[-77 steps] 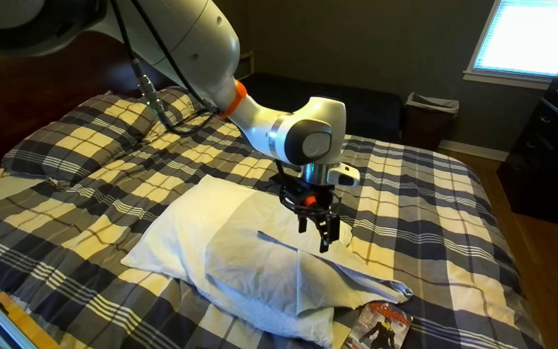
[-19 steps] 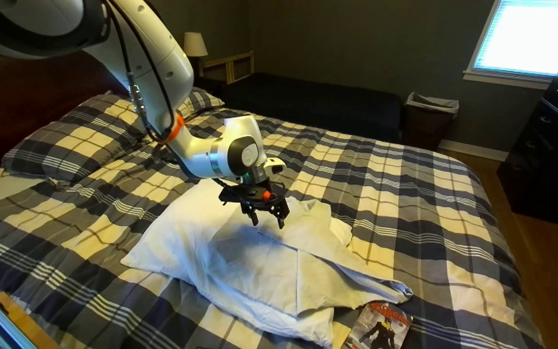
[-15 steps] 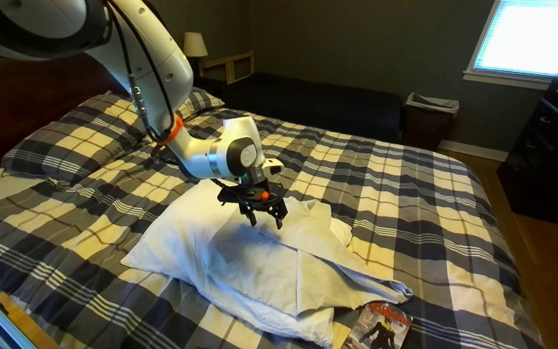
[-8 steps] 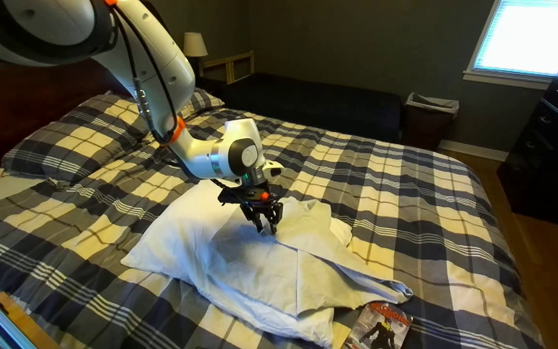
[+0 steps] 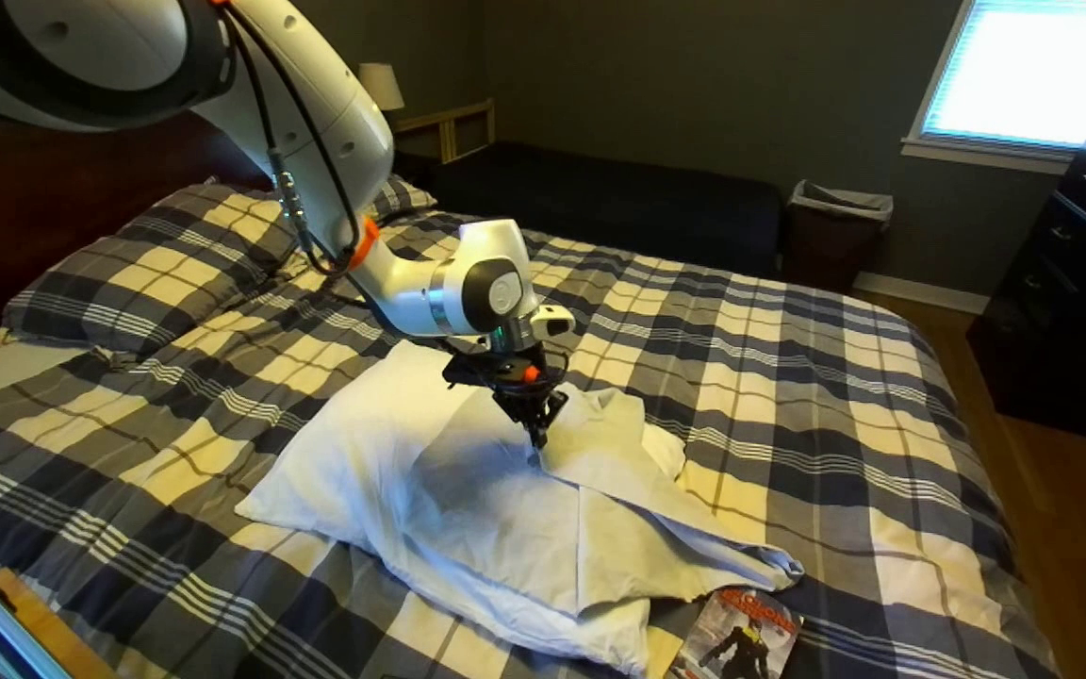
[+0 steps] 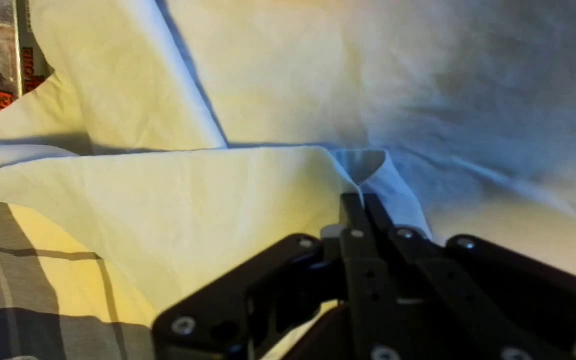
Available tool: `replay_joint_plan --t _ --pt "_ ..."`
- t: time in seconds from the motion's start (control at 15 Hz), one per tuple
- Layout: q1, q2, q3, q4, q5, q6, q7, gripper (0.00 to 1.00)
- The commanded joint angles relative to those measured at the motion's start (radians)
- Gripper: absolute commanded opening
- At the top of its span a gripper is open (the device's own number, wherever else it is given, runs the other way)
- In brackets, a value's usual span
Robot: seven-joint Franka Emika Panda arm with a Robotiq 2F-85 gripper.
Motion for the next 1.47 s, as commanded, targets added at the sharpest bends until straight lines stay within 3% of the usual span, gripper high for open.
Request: replay_joint_plan --t 0.0,0.27,0.33,0.67,1.0,1.4 --pt "-0.076 -0.014 0.012 0.054 0.076 -0.006 0.007 0.01" --pt "-0.141 -0.014 0.014 0.126 0.156 -0.001 0.013 0.01" --pt "-0.119 -0.015 0.003 0.105 0.118 -0.003 0.001 0.04" --pt "-0.139 -0.015 0.008 0.13 0.139 -0.003 0.003 0.01" --pt "-0.206 0.062 0.01 0.315 0.233 -0.045 0.053 0.01" --pt "-0.243 0.216 -0.012 0.561 0.27 -0.071 0.144 0.01"
